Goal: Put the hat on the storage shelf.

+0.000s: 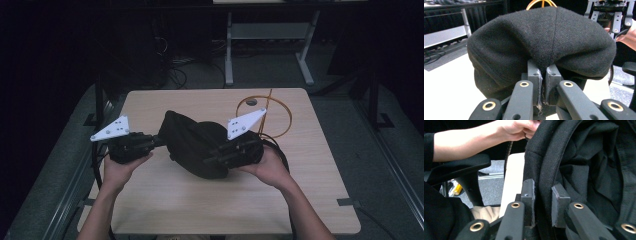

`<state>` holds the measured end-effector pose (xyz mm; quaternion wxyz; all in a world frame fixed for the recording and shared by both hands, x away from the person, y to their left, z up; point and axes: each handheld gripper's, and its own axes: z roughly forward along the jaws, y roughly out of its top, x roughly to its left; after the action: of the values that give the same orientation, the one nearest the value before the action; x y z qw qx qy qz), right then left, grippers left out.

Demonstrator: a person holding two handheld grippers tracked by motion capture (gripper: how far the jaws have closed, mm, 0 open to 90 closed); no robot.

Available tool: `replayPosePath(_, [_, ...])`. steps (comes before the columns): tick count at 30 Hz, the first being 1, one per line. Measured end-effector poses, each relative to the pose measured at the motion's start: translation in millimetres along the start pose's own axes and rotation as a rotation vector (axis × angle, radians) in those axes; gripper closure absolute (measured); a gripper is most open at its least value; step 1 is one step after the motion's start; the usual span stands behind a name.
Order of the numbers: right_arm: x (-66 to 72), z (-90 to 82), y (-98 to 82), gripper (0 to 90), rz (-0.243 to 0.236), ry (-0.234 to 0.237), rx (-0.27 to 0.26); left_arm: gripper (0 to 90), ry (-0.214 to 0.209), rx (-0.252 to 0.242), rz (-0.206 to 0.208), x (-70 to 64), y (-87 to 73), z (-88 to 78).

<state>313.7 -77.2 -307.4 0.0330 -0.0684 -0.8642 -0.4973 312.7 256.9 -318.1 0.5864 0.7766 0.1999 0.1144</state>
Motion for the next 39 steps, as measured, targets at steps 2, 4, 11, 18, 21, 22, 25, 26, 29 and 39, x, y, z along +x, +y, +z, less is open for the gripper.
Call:
replayPosePath(2, [0.1,-0.8,-1.4,73.5,0.007,-0.005,0.0,85.4,0.002,0.004,0.008,-0.4,7.1,-0.3])
replayPosePath(4, [-0.5,-1.2,-2.1,72.8,0.001,-0.012,0.002,85.4,0.004,0.005,0.014,-0.6,11.0,-0.4])
replayPosePath(11, [2.8,-5.4,-10.4,59.6,-0.01,-0.076,-0.003,85.6,0.017,0.04,0.08,-5.7,41.8,4.2])
replayPosePath(18, [6.7,-25.6,-33.9,49.1,0.03,-0.153,-0.028,85.5,0.028,0.037,0.083,-1.5,52.0,-0.5])
replayPosePath(21, [8.9,-34.2,-47.7,46.1,0.044,-0.176,-0.032,85.6,0.03,0.013,0.072,3.9,56.8,-6.8])
replayPosePath(22, [8.9,-34.2,-47.7,46.1,0.044,-0.176,-0.032,85.5,0.03,0.013,0.072,3.9,56.8,-6.8])
replayPosePath(25, [11.2,-44.4,-66.7,42.8,0.067,-0.219,-0.034,85.7,0.029,-0.003,0.064,8.6,61.3,-9.1])
replayPosePath(26, [12.2,-46.9,-70.8,42.1,0.074,-0.227,-0.031,85.7,0.027,-0.005,0.063,9.2,62.6,-8.4])
replayPosePath(29, [15.5,-53.7,-82.9,39.6,0.077,-0.263,-0.035,85.7,0.022,-0.003,0.069,10.7,66.5,-5.2])
replayPosePath(39, [22.9,-75.9,-123.7,37.7,0.123,-0.332,-0.031,85.7,-0.013,-0.001,0.061,17.4,78.3,10.8])
